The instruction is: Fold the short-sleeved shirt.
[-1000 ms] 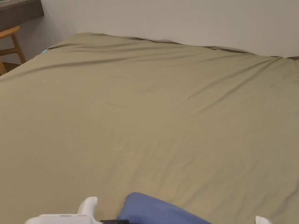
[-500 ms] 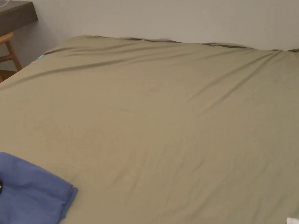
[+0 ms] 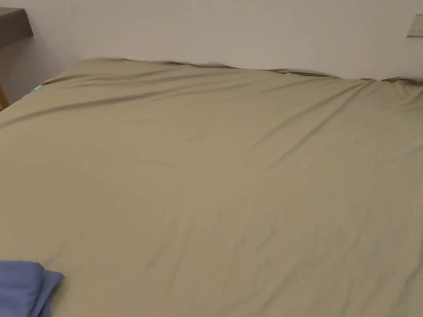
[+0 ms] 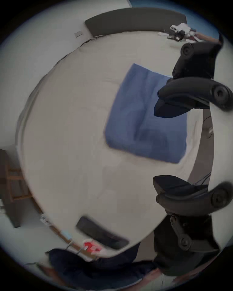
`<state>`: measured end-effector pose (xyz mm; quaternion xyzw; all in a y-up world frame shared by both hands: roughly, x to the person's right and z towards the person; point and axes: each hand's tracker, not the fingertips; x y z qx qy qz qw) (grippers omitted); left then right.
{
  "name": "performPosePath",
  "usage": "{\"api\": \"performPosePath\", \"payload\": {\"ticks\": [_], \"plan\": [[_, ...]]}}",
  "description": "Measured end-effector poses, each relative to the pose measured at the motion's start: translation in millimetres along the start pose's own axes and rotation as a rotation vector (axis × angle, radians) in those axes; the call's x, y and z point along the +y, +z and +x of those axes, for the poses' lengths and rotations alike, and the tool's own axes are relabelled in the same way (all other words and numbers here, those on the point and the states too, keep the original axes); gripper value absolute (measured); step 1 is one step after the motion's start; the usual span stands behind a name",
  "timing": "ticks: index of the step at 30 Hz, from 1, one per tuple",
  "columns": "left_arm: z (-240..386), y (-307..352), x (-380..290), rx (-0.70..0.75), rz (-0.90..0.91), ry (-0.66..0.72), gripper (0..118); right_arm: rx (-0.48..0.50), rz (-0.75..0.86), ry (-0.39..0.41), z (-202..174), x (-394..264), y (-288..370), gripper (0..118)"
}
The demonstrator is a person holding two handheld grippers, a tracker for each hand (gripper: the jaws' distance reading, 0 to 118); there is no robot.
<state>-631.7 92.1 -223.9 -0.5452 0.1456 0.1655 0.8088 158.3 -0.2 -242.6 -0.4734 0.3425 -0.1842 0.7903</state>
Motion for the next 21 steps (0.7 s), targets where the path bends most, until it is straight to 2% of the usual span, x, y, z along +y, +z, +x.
{"api": "performPosePath", "payload": {"ticks": [2, 3, 5, 6, 7, 8, 9, 10, 11, 14, 15, 17, 19, 21], "plan": [[14, 31, 1, 0.090, 0.070, -0.003, 86, -0.002, 0.018, -0.001, -1, 0, 10, 3], [28, 48, -4, 0.080, 0.121, -0.014, 86, -0.013, 0.031, 0.009, -2, 0, 16, 3], [55, 70, -14, -0.005, 0.219, -0.062, 86, -0.067, 0.058, 0.060, -15, 4, 30, 3], [75, 78, -24, -0.124, 0.251, -0.077, 84, -0.098, 0.071, 0.080, -18, 6, 38, 3], [92, 83, -32, -0.204, 0.274, -0.090, 75, -0.127, 0.080, 0.096, -20, 8, 44, 3], [114, 86, -43, -0.309, 0.298, -0.107, 60, -0.170, 0.093, 0.116, -26, 11, 52, 3], [140, 88, -58, -0.385, 0.336, -0.128, 35, -0.213, 0.115, 0.140, -31, 15, 59, 3], [165, 89, -71, -0.401, 0.386, -0.154, 9, -0.265, 0.133, 0.167, -35, 19, 65, 3], [194, 90, -86, -0.390, 0.449, -0.201, 7, -0.334, 0.152, 0.194, -41, 24, 72, 3], [257, 82, -114, -0.385, 0.584, -0.256, 6, -0.536, 0.213, 0.208, -48, 39, 86, 3], [279, 81, -123, -0.428, 0.617, -0.263, 0, -0.583, 0.241, 0.230, -52, 44, 91, 3], [318, 77, -134, -0.367, 0.671, -0.313, 0, -0.624, 0.308, 0.266, -60, 52, 101, 3], [355, 77, -142, -0.292, 0.700, -0.373, 0, -0.634, 0.374, 0.264, -66, 59, 110, 3], [382, 72, -143, -0.302, 0.705, -0.418, 0, -0.662, 0.437, 0.271, -73, 64, 117, 3]]}}
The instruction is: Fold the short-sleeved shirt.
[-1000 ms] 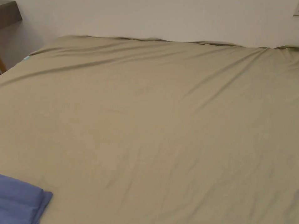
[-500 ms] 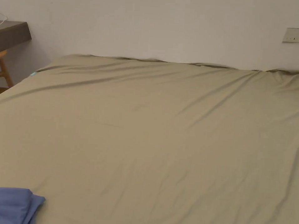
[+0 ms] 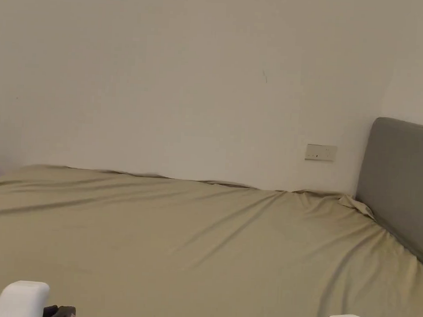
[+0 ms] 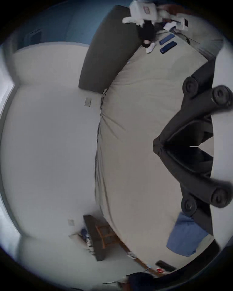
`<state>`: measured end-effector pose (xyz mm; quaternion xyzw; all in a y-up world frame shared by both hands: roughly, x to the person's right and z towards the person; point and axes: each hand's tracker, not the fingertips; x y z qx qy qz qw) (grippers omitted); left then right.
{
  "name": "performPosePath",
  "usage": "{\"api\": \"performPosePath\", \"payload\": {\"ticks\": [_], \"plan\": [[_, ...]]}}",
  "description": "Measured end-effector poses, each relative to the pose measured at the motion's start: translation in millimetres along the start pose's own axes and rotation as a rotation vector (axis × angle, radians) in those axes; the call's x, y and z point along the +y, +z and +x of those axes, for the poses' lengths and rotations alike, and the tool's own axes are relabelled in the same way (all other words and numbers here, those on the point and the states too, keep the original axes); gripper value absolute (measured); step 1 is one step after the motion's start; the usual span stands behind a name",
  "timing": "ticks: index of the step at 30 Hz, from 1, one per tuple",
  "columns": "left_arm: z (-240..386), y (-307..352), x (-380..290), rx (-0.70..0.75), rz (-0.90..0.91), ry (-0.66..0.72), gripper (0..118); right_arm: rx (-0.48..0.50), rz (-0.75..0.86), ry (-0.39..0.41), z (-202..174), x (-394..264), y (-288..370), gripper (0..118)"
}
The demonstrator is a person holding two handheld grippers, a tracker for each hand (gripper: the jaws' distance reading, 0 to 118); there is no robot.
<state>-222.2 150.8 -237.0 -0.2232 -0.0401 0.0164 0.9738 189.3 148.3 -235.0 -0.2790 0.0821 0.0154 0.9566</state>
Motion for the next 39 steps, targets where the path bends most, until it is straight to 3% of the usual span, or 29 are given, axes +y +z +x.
{"api": "performPosePath", "payload": {"ticks": [5, 10, 16, 17, 18, 19, 20, 21, 23, 24, 27, 33, 39], "plan": [[39, -2, 25, 0.098, 0.086, -0.045, 0, -0.104, 0.154, 0.019, -3, 25, 11, 3], [58, 8, 32, 0.180, 0.212, -0.058, 0, -0.292, 0.280, 0.055, -6, 31, 11, 3], [69, 17, 28, 0.185, 0.238, -0.061, 0, -0.255, 0.280, 0.024, -9, 27, 12, 3], [70, 17, 28, 0.186, 0.241, -0.070, 0, -0.255, 0.287, 0.029, -10, 27, 13, 5], [71, 17, 28, 0.185, 0.245, -0.079, 3, -0.248, 0.294, 0.027, -9, 26, 14, 17], [71, 16, 29, 0.174, 0.243, -0.091, 39, -0.233, 0.302, 0.020, -9, 27, 15, 51], [71, 15, 33, 0.152, 0.228, -0.103, 84, -0.232, 0.309, 0.016, -9, 27, 15, 76], [73, 13, 34, 0.138, 0.214, -0.106, 84, -0.234, 0.310, 0.016, -9, 28, 15, 76], [75, 9, 33, 0.126, 0.189, -0.103, 113, -0.255, 0.308, 0.020, -9, 28, 14, 106], [75, 13, 31, 0.125, 0.223, -0.101, 118, -0.256, 0.322, 0.018, -9, 26, 15, 118], [83, 13, 30, 0.135, 0.238, -0.107, 118, -0.206, 0.388, 0.010, -6, 21, 20, 118], [81, 12, 31, 0.164, 0.259, -0.070, 118, -0.243, 0.407, 0.032, -7, 19, 20, 118], [78, 8, 37, 0.200, 0.268, -0.039, 118, -0.201, 0.416, 0.027, -6, 20, 18, 118]]}}
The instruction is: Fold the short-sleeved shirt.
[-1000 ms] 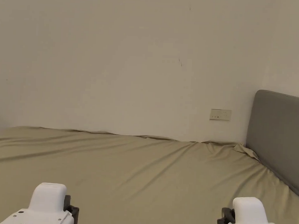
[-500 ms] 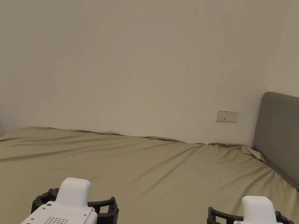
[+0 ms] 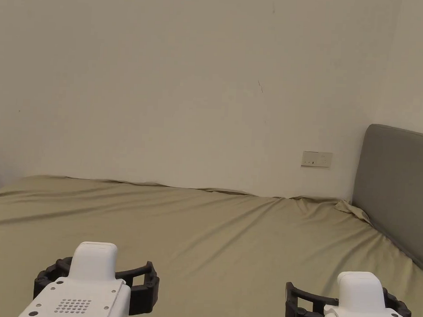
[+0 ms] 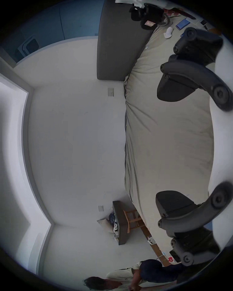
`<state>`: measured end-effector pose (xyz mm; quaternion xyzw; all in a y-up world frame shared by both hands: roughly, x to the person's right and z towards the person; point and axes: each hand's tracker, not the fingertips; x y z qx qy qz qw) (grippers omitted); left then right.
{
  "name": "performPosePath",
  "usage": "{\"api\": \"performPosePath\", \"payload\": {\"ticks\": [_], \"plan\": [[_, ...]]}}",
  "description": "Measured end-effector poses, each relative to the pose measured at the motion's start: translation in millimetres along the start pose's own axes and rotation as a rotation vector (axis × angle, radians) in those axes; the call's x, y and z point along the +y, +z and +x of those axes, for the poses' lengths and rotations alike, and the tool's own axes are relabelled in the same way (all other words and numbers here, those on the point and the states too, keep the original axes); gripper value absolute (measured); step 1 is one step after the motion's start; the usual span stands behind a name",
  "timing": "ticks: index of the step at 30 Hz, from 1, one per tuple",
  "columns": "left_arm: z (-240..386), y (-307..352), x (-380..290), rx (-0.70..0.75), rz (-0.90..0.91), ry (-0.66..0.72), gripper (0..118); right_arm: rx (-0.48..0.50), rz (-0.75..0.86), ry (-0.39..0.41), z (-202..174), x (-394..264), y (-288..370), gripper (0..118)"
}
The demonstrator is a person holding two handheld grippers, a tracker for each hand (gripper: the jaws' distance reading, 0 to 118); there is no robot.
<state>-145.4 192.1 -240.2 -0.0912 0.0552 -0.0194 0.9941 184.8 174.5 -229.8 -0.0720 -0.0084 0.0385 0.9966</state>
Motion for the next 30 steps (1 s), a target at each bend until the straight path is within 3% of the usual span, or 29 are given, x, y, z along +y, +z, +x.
{"api": "performPosePath", "payload": {"ticks": [10, 17, 30], "plan": [[-5, -2, -4, 0.030, 0.010, 0.002, 118, 0.062, 0.055, -0.028, 4, 5, 6, 118], [-6, 2, 1, 0.046, 0.047, -0.013, 118, 0.069, 0.046, -0.006, -1, 4, 8, 118], [-12, 0, 1, 0.028, 0.040, 0.032, 118, 0.043, 0.058, -0.067, 3, 13, 8, 118]]}}
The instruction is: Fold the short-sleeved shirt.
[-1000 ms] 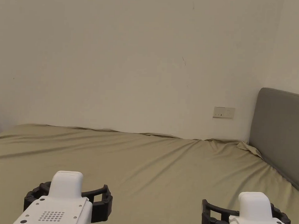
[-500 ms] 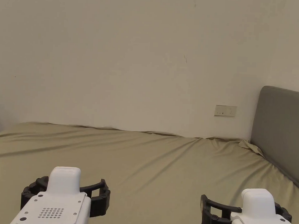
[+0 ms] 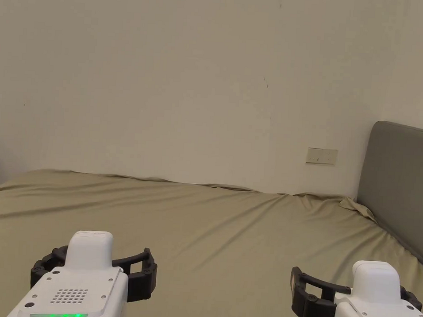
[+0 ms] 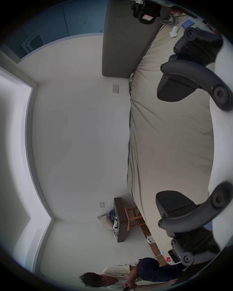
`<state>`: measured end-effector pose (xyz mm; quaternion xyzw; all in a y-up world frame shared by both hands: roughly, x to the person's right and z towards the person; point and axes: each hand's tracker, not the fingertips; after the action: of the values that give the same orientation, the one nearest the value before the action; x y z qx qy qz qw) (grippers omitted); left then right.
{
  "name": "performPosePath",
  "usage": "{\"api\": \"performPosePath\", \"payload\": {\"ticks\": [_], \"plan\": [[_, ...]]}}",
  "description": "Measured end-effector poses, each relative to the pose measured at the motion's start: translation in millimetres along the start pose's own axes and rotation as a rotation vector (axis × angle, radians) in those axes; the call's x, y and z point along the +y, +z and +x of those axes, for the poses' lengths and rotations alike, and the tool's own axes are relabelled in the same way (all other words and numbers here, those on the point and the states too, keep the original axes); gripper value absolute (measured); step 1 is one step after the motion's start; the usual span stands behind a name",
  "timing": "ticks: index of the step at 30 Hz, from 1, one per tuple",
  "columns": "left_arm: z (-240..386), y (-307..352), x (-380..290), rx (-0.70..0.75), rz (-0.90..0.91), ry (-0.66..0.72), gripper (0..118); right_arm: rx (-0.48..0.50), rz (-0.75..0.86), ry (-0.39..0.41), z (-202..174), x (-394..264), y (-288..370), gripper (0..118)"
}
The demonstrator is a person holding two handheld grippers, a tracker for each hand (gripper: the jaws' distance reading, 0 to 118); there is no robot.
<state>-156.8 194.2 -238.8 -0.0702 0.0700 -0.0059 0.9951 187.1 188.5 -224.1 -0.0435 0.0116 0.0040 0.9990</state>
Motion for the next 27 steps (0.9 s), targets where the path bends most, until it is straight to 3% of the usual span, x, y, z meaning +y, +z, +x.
{"api": "performPosePath", "payload": {"ticks": [11, 16, 20, 23, 27], "plan": [[4, -1, -1, -0.015, -0.008, -0.014, 118, -0.091, 0.038, 0.062, -3, -3, -4, 118], [6, -2, -3, -0.033, -0.018, -0.003, 118, 0.016, 0.032, -0.056, 5, 1, -2, 118], [4, -1, -2, -0.034, -0.010, 0.000, 118, 0.000, 0.025, -0.095, 11, 5, -7, 118], [1, -3, 1, -0.037, -0.015, 0.025, 118, 0.031, -0.012, -0.106, 15, 7, -12, 118], [1, -4, 2, -0.034, -0.021, 0.036, 118, 0.003, -0.023, -0.094, 14, 7, -14, 118]]}}
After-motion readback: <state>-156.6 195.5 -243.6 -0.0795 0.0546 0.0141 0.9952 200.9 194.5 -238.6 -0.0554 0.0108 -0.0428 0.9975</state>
